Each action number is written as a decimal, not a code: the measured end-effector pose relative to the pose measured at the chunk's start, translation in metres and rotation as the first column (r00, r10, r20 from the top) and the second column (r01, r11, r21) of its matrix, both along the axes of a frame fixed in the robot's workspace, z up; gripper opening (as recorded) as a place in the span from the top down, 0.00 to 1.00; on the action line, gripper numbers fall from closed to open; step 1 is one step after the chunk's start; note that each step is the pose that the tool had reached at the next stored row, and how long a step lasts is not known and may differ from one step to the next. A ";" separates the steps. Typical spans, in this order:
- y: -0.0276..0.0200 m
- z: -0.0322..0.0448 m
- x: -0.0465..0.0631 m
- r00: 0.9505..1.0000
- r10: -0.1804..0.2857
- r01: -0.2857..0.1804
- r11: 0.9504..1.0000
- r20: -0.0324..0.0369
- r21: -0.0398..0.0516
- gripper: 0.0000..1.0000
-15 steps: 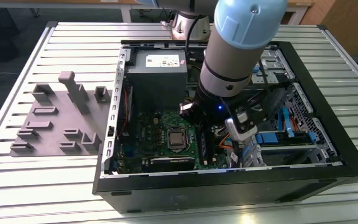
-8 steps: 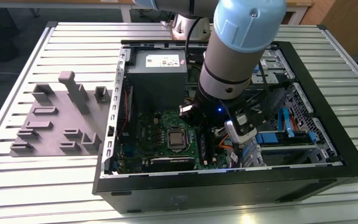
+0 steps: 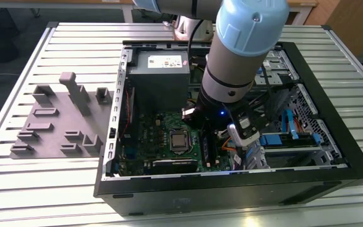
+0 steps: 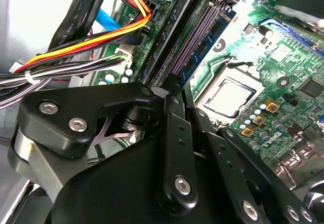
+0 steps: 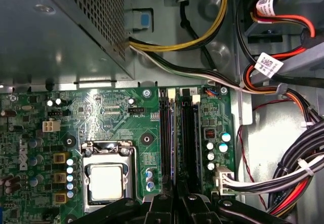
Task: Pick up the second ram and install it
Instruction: 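Insert the second ram into the second slot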
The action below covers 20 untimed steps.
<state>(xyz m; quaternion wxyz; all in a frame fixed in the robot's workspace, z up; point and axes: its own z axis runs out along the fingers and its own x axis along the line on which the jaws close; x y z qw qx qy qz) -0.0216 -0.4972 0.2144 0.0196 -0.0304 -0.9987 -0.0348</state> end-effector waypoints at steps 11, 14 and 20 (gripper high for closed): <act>0.0001 -0.0001 0.000 1.000 0.000 0.000 1.000 0.000 0.001 0.86; 0.0001 0.0017 0.000 1.000 0.000 0.000 1.000 0.000 0.000 0.86; 0.0001 0.0045 0.000 1.000 0.000 0.000 1.000 0.000 0.001 0.86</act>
